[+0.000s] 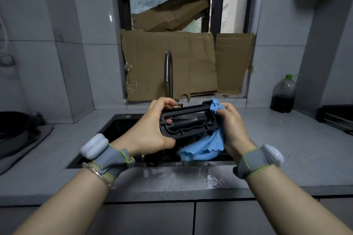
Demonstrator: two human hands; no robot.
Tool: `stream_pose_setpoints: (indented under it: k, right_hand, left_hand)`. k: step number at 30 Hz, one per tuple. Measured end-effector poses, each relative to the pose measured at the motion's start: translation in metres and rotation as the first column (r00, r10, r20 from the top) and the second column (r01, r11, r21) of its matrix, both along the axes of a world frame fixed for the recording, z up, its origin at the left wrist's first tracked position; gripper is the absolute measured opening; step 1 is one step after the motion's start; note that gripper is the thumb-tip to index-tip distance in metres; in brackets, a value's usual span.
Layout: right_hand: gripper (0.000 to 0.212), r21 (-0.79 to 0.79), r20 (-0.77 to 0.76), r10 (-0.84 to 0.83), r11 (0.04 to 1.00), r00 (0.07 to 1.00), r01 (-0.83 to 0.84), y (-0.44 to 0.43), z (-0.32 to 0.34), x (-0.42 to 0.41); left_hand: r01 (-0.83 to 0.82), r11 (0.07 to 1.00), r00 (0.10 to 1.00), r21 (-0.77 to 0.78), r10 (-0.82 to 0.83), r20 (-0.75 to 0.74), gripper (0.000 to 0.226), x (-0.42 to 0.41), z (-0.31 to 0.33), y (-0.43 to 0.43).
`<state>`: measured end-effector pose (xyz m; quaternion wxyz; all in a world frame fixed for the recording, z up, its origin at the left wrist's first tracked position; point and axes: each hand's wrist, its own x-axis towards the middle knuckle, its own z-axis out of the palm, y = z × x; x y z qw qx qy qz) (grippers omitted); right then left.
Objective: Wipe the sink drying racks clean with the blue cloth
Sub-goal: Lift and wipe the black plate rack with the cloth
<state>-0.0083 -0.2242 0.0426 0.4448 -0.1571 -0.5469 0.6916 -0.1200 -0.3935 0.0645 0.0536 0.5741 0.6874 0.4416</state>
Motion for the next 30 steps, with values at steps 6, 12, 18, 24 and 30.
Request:
stream_pose_setpoints:
  k: [6,12,18,24,30]
  right_hand:
    - [0.026,0.077,0.014,0.042,0.996,0.999,-0.043,-0.005,0.001,0.003]
    - [0.036,0.258,0.233,0.091,0.954,0.968,-0.151,0.006,-0.01,0.021]
    - [0.029,0.511,0.351,-0.083,0.851,0.933,-0.116,0.007,-0.004,0.03]
    - [0.038,0.203,0.485,0.063,0.962,0.872,-0.182,0.001,-0.007,0.025]
    - [0.022,0.02,0.412,0.091,0.994,0.907,-0.109,-0.011,-0.02,0.016]
  left_hand:
    - [-0.368,0.925,0.831,-0.098,0.279,-0.48,0.097,0.003,0.007,0.003]
    - [-0.324,0.941,0.839,-0.094,0.24,-0.489,0.093,0.01,0.002,0.004]
    - [-0.268,0.961,0.887,-0.061,0.222,-0.404,0.089,0.006,0.002,0.006]
    - [-0.259,0.963,0.902,0.078,0.27,-0.337,0.08,0.007,-0.015,0.009]
    - [-0.259,0.959,0.9,0.112,0.282,-0.333,0.079,0.012,-0.022,0.018]
